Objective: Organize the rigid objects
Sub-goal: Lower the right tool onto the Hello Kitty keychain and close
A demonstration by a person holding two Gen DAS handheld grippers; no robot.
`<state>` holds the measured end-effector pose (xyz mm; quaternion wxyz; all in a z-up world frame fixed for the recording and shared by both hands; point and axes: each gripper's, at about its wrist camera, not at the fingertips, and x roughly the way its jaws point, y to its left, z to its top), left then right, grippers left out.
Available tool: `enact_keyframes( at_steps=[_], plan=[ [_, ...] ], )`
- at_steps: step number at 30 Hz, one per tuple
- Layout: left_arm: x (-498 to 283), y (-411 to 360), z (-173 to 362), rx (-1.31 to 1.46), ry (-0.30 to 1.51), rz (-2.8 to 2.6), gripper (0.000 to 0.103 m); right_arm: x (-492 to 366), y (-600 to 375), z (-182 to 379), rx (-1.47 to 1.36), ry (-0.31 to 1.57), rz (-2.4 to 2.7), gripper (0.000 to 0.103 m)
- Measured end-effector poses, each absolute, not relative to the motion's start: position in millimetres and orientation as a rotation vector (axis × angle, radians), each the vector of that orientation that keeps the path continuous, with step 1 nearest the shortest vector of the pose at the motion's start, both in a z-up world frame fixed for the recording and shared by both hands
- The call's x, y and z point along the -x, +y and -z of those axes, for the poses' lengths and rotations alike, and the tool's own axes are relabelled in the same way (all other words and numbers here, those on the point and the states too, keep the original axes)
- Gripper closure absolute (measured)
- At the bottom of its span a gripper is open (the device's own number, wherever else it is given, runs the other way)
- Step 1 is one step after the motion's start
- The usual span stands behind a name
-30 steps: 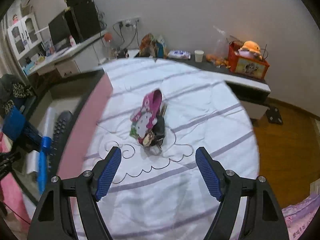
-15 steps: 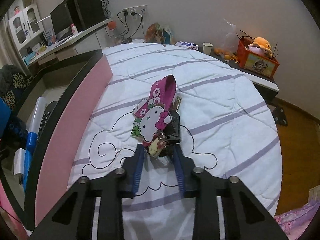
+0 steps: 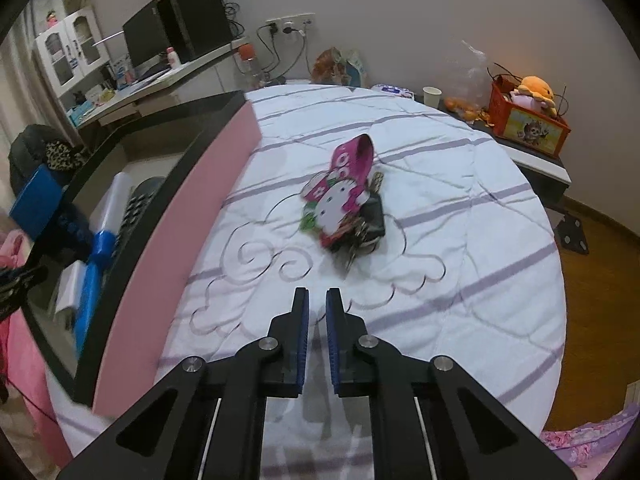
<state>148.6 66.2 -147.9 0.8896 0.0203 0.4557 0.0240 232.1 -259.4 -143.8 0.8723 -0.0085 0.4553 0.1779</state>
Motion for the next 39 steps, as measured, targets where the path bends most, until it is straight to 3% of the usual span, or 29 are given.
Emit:
enact_keyframes(
  at_steps=[7,11,17,19,20,22,39],
  plan=[
    [-149,65,148,-0.042,0.946,-0.049,0.079,-214,-263,141,0.041,0.872,-0.336,0.093],
    [-149,66,148,-0.042,0.948,-0.05,0.079,-226,-267,140,0.087,0.83,-0.268,0.06],
    [-149,66,148,-0.043,0.947,-0.048,0.079,-251,-253,153,0.146,0.856,-0.251,0.059],
    [-149,66,148,-0.043,0.947,-0.049,0.079,-257,-251,157,0.159,0.86,-0.241,0.063],
    [-149,66,148,-0.043,0.947,-0.048,0.079,-257,-253,157,0.145,0.849,-0.242,0.078],
    [-149,66,148,-0.043,0.948,-0.049,0.078,-259,-257,155,0.109,0.845,-0.257,0.094],
    [-148,64,150,-0.051,0.945,-0.049,0.075,-189,-248,153,-0.041,0.886,-0.519,0.097]
  ],
)
